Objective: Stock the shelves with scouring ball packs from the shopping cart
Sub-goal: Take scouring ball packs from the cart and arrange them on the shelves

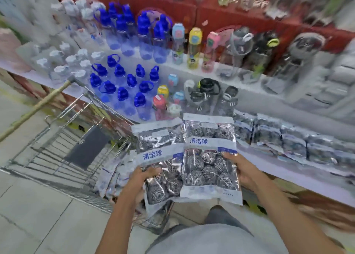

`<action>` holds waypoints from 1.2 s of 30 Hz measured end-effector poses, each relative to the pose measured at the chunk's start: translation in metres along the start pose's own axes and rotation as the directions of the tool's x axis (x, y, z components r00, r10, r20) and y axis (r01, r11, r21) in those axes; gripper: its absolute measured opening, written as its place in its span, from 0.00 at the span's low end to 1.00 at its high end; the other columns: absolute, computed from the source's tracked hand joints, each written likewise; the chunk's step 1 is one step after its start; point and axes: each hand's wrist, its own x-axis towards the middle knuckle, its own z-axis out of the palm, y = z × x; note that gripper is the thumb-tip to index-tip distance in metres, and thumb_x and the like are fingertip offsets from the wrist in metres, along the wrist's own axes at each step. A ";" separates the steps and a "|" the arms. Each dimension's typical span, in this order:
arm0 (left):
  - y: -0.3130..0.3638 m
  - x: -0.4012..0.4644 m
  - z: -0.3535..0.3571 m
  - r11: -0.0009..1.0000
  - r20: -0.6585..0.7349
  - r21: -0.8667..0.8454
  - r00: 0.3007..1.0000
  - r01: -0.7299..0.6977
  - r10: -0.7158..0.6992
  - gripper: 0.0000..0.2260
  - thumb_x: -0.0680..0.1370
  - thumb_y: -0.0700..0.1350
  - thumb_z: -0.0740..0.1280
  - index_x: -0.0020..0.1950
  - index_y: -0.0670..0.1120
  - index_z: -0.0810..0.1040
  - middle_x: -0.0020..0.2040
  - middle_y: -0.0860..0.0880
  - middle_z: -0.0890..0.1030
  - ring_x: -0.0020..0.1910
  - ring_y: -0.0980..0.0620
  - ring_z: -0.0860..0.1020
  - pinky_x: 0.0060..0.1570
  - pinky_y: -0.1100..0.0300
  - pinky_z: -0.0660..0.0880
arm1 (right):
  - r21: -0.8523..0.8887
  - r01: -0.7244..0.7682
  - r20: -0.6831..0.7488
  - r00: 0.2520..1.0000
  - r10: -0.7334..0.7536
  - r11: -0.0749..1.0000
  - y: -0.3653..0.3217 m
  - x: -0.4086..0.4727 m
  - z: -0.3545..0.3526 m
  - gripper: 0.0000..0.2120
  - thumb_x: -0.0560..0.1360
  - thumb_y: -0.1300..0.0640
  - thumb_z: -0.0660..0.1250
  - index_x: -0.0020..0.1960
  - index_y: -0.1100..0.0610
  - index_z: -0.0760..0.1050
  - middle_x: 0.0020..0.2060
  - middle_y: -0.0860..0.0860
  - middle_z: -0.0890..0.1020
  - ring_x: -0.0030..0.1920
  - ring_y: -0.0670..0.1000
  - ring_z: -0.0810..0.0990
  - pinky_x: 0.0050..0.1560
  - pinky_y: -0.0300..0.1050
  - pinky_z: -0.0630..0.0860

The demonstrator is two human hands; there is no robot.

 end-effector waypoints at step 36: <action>-0.159 -0.036 0.696 0.900 0.627 0.432 0.737 -0.060 -0.252 0.30 0.67 0.42 0.83 0.67 0.41 0.77 0.59 0.37 0.85 0.58 0.32 0.84 0.53 0.38 0.83 | 0.424 0.492 -0.706 0.705 -0.062 0.760 0.124 -0.330 -0.620 0.27 0.65 0.59 0.79 0.63 0.56 0.80 0.62 0.57 0.80 0.36 0.48 0.84 0.27 0.41 0.81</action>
